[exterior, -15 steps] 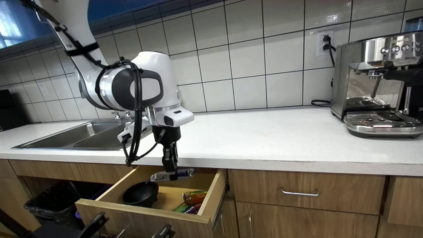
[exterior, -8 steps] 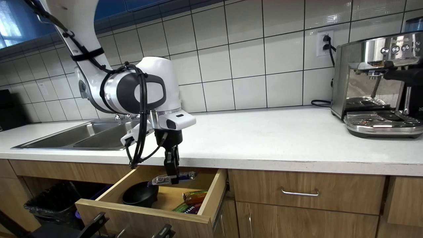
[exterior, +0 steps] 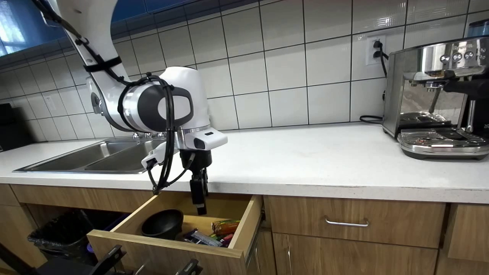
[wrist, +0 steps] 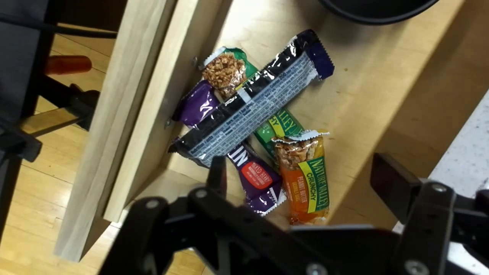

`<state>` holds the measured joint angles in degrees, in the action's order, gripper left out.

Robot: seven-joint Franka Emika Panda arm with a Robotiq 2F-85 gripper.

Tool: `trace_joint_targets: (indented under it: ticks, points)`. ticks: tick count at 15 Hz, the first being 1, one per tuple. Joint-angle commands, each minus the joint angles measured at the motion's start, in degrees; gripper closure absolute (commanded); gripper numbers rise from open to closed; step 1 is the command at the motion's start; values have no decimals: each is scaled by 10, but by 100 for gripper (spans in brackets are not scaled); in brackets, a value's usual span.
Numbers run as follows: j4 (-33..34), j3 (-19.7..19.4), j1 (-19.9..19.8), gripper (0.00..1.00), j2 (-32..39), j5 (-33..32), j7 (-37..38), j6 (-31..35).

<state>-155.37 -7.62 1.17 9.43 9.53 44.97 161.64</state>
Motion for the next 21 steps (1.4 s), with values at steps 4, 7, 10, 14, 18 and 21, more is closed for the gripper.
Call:
trace_joint_targets:
  ticks: [4,7,10,14,18,21]
  points:
    - [-9,9,-8,0,-36,-13,-56,-44]
    - [-12,9,-11,0,-51,-16,-96,-72]
    - [-12,9,-14,0,-67,-18,-140,-118]
    - [-11,5,-18,0,-81,-47,-167,-172]
    - [-13,7,-23,0,-87,-72,-179,-213]
    - [-15,7,-26,0,-88,-92,-189,-242]
